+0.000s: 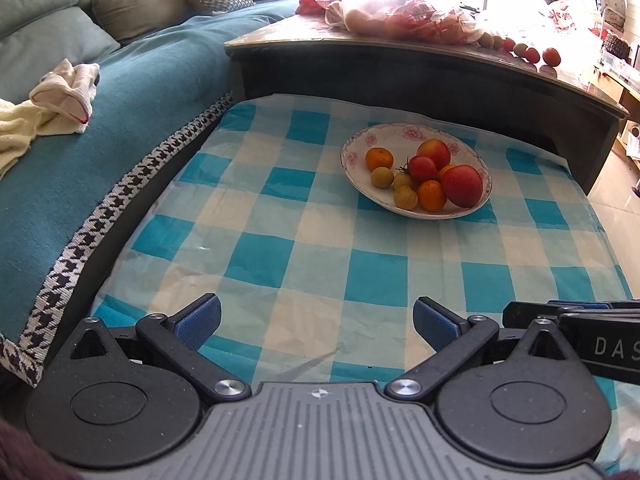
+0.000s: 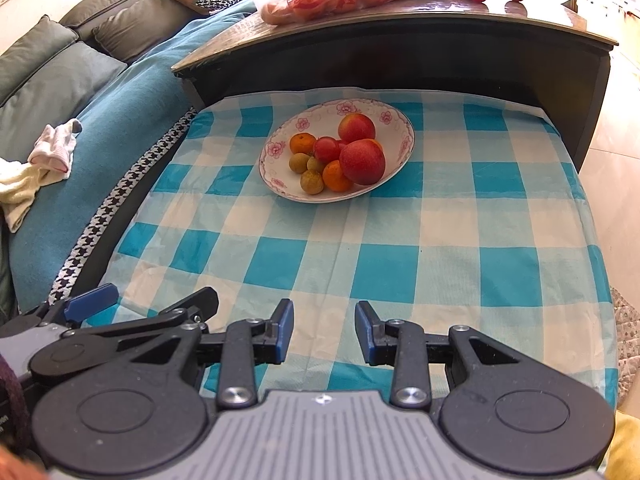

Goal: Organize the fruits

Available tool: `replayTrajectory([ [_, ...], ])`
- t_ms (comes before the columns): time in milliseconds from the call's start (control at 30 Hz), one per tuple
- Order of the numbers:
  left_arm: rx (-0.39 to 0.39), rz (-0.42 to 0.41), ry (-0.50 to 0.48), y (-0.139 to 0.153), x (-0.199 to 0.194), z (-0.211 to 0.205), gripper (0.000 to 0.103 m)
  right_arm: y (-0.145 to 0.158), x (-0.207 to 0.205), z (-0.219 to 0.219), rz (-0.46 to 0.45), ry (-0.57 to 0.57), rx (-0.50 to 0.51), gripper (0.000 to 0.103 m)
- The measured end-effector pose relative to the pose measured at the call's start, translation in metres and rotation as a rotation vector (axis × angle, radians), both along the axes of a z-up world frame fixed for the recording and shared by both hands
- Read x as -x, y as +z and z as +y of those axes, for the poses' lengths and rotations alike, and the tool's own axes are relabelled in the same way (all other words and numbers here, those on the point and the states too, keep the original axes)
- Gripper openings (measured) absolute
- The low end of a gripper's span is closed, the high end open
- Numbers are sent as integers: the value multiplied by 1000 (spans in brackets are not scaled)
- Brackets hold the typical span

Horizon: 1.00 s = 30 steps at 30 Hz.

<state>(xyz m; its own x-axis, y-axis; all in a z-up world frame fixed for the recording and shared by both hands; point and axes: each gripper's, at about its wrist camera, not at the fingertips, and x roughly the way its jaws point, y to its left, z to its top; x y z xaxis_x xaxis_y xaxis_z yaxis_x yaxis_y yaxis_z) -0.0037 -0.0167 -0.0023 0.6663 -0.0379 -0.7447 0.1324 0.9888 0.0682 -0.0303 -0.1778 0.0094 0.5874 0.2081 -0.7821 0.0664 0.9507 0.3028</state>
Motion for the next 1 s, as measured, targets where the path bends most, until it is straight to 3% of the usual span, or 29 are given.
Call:
replayTrajectory([
  [1000,-15,5,-9,1,26,5,103,-3,33,9,29,0,-4,35],
])
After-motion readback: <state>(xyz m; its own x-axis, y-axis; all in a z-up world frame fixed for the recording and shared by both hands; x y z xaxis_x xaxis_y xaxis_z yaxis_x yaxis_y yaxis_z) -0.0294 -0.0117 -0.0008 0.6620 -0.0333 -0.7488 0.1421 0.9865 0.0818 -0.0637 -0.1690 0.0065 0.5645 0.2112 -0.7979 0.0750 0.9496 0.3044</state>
